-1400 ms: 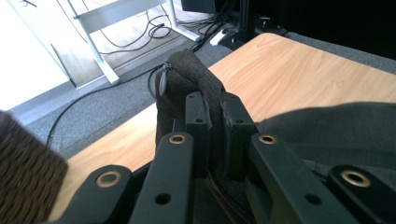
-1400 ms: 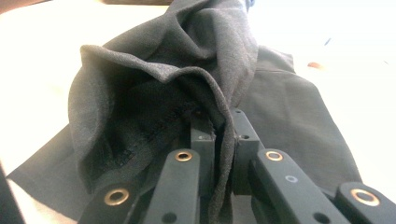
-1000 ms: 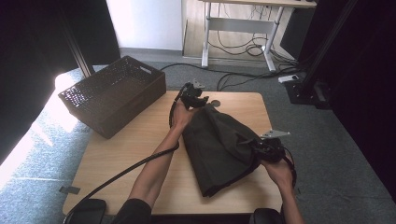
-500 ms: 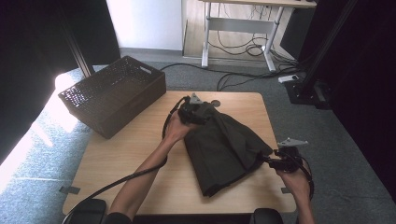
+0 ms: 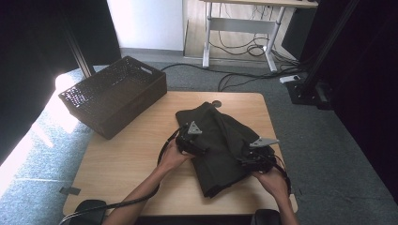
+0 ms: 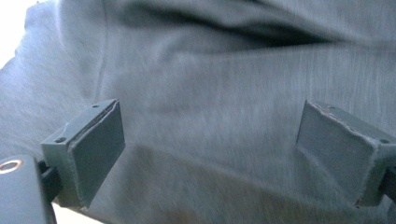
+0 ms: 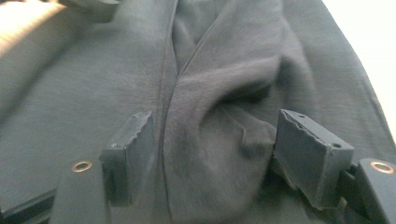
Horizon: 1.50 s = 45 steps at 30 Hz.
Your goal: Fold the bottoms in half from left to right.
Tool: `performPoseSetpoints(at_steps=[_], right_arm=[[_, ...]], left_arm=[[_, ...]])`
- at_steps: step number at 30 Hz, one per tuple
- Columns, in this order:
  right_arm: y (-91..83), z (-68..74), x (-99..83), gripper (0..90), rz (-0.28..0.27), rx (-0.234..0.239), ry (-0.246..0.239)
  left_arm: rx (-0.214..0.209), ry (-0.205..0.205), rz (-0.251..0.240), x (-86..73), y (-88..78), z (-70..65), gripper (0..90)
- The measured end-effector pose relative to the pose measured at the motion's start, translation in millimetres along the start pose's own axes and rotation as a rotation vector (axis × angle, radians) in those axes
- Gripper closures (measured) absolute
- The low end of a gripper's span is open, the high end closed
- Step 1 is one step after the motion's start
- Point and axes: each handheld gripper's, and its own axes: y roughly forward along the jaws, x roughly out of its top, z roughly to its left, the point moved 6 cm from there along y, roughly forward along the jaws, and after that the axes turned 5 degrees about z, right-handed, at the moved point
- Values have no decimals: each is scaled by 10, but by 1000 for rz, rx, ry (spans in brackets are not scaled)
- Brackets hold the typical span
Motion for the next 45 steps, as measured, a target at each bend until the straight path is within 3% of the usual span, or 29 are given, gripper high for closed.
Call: performPoseSetpoints(at_steps=[2, 4, 6, 10, 13, 17, 20, 22, 26, 30, 33, 37, 43, 45], right_arm=[[110, 22, -25, 407, 23, -24, -8], [176, 24, -52, 636, 47, -44, -14], [209, -1, -76, 775, 78, -62, -19], [114, -110, -39, 858, 70, -115, -2], [-54, -358, 25, 862, 33, -173, 46], [-167, -854, 11, 835, 5, -252, 166], [-54, -1154, -120, 623, 56, -299, 243], [15, -1298, -232, 533, 94, -315, 282], [-64, -1296, -249, 441, 39, -289, 295], [-141, -1163, -117, 386, -14, -246, 258], [-89, -1076, 1, 360, -34, -212, 212], [167, -1111, 5, 416, 24, -226, 173], [579, -1214, -263, 452, 131, -226, 221], [596, -1208, -301, 449, 96, -221, 237]], left_arm=[[0, -5, 0, -68, 16, -15, 65], [-13, -22, -3, -125, 35, -24, 67], [-18, -32, 0, -172, 55, -25, 67], [-13, -28, 11, -235, 72, -27, 69], [-13, -25, 18, -248, 77, -30, 73], [-4, -9, 17, -242, 77, -47, 81], [-3, -15, 12, -242, 67, -52, 81], [4, -17, 11, -245, 34, -58, 81], [-10, -26, -17, -215, -89, -76, 81], [-42, -15, -31, -159, -175, -176, 81], [-55, 6, -15, -168, -168, -281, 74], [-42, 7, 17, -256, -80, -352, 74], [27, 0, 63, -413, 41, -357, 104], [37, 9, 68, -444, 49, -338, 128]])
